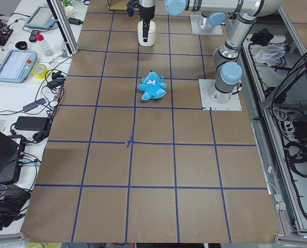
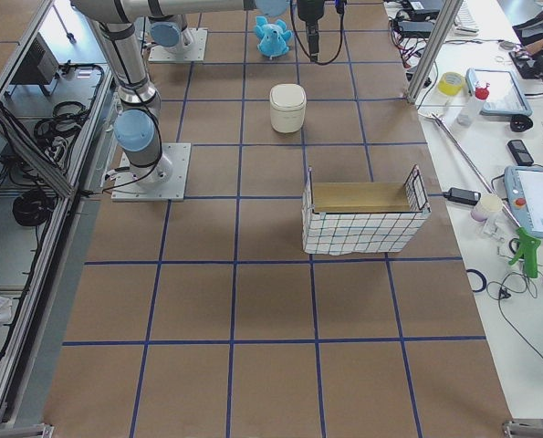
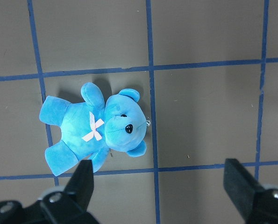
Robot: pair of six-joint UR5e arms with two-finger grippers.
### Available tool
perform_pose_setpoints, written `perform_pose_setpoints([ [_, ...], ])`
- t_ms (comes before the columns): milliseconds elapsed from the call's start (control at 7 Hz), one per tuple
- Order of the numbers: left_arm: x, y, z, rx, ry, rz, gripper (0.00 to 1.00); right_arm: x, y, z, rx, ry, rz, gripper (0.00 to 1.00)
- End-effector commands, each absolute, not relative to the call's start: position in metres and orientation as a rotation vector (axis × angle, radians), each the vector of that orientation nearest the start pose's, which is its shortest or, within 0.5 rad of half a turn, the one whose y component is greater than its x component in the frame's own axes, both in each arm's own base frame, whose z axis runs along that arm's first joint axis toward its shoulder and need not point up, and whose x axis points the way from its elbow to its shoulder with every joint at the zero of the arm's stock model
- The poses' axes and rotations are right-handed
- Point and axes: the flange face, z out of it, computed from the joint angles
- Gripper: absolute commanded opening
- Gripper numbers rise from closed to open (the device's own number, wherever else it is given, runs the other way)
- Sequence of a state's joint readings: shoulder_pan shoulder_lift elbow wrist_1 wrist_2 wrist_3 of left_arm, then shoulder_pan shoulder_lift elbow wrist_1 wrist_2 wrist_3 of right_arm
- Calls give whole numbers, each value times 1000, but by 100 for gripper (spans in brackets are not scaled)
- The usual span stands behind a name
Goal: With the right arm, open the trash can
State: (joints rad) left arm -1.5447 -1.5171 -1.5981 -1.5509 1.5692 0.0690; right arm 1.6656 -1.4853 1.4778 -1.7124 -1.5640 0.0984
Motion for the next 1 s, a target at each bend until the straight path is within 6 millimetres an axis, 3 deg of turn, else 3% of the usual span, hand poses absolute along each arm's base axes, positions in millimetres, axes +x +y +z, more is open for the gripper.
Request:
perform_pose_setpoints([
  [0,-121,-477,502,67,3139,-72,100,191,-514,451,-12,3129,-67,17],
  [143,-121,-477,502,67,3139,-72,100,191,-508,419,-10,3127,-65,8],
  [286,-121,-477,502,67,3139,-72,100,190,-505,391,-12,3130,-85,8],
  [571,-121,-477,502,67,3139,-72,100,190,-495,354,-19,3124,-53,9],
  [857,-121,-477,502,67,3139,-72,100,190,-500,315,-17,3119,-76,10],
])
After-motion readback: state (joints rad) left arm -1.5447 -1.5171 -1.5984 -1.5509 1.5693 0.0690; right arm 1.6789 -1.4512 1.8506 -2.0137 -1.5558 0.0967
